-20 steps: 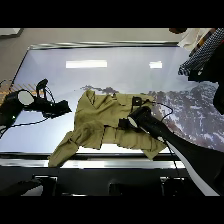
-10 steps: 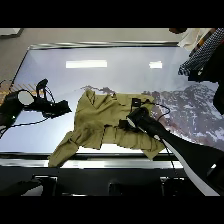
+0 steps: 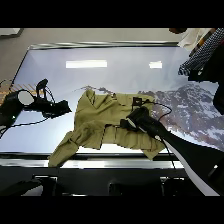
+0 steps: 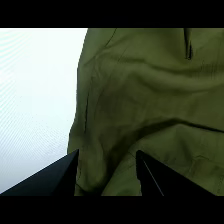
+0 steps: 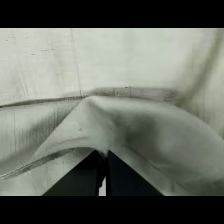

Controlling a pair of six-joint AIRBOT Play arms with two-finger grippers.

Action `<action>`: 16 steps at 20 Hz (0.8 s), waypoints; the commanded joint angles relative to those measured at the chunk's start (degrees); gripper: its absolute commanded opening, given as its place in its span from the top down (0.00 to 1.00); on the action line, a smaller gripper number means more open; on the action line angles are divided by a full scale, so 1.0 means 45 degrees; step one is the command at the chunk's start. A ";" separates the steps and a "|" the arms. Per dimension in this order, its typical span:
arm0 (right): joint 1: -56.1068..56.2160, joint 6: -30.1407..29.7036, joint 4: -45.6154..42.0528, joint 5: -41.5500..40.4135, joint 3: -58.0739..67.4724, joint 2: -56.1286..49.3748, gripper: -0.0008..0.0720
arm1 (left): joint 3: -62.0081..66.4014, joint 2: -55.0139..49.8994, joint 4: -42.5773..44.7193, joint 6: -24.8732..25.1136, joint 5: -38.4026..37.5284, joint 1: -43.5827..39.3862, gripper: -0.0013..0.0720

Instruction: Fold the clothes and pants, and hang the long-sleeved shirts on hangers.

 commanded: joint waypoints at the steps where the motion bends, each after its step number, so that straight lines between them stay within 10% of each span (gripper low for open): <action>1: 0.0010 -0.0209 -0.0194 0.0670 0.0005 0.0442 0.95 | 0.0000 0.0010 -0.0005 0.0005 -0.0121 -0.0019 0.41; 4: 0.0010 -0.0398 -0.0175 0.0899 0.0005 0.0704 0.95 | -0.0058 0.0010 0.0000 0.0015 -0.0340 -0.0865 0.14; 16: 0.0010 -0.0491 -0.0087 0.0899 0.0005 0.0704 0.95 | -0.0515 -0.2084 0.2686 -0.3740 0.2429 -0.7597 0.14</action>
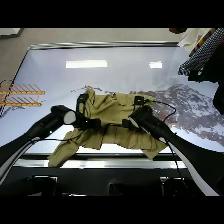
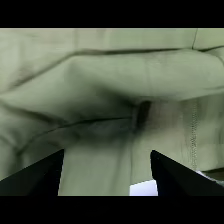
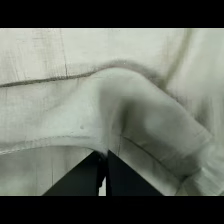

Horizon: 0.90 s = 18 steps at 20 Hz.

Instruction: Fold the clothes and pants, and hang the long-sleeved shirts on hangers.

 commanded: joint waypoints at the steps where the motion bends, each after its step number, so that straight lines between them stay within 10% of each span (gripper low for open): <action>1: 0.0010 -0.0019 0.0010 0.0024 0.0005 0.0010 0.95 | 0.0121 -0.0952 0.1078 -0.1156 0.0622 -0.1122 0.14; 18: 0.0010 -0.0024 -0.0005 -0.0126 0.0005 0.0010 0.95 | 0.1977 -0.2856 0.2914 -0.1666 -0.0461 -0.1481 0.14</action>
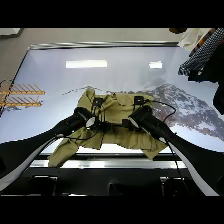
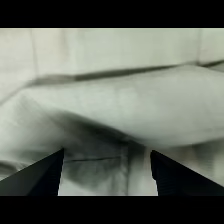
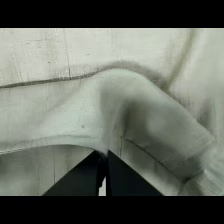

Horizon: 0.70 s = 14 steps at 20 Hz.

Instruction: Fold the clothes and pants, and hang the long-sleeved shirts on hangers.

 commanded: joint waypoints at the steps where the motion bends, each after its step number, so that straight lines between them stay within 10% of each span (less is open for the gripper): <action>1: 0.0010 0.0010 -0.0005 -0.0015 0.0005 0.0010 0.95 | 0.0369 -0.0374 0.0466 -0.0185 -0.0461 -0.0063 0.14; 8: 0.0010 0.0010 -0.0005 -0.0019 0.0005 0.0010 0.95 | 0.0403 -0.0500 0.0408 -0.0379 -0.0505 -0.0267 0.18; 11: 0.0010 0.0010 -0.0010 -0.0015 0.0005 0.0010 0.95 | 0.0403 -0.0554 0.0408 -0.0758 -0.0500 -0.0277 0.57; 14: 0.0010 0.0010 -0.0005 -0.0015 0.0005 0.0010 0.95 | 0.0398 -0.0709 0.0408 -0.0947 -0.0515 -0.0277 0.57</action>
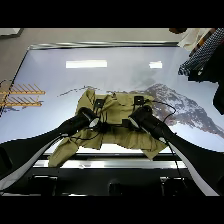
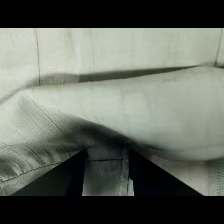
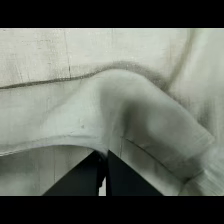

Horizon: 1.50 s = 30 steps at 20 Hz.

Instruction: Fold the clothes and pants, and hang the long-sleeved shirts on hangers.

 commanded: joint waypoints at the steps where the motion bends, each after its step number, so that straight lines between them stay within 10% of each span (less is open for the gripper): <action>1: 0.0010 0.0005 0.0005 0.0010 0.0005 0.0010 0.95 | 0.0010 -0.0151 0.0005 -0.0223 -0.0029 -0.0010 0.57; 4: 0.0010 0.0000 0.0005 0.0010 0.0005 0.0010 0.95 | 0.0039 -0.0151 0.0015 -0.0214 -0.0238 -0.0010 0.51; 6: 0.0010 0.0005 0.0005 0.0005 0.0005 0.0010 0.95 | 0.0044 -0.0151 0.0010 -0.0214 -0.0500 -0.0039 0.15; 11: 0.0010 0.0005 -0.0044 0.0005 0.0005 0.0010 0.95 | 0.0160 -0.0155 0.0019 -0.0219 -0.0641 -0.0335 0.14; 14: 0.0010 0.0000 -0.0053 -0.0151 0.0005 0.0010 0.95 | 0.0160 -0.0325 0.0019 -0.0219 -0.0690 -0.0321 0.24; 19: 0.0010 -0.0005 -0.0049 -0.0185 0.0005 0.0010 0.95 | 0.0170 -0.0359 0.0107 -0.0364 -0.0685 -0.0321 0.93; 30: 0.0010 -0.0141 -0.0034 -0.0058 0.0005 0.0010 0.95 | 0.1676 -0.0228 0.0554 -0.0306 -0.2356 -0.0301 0.91</action>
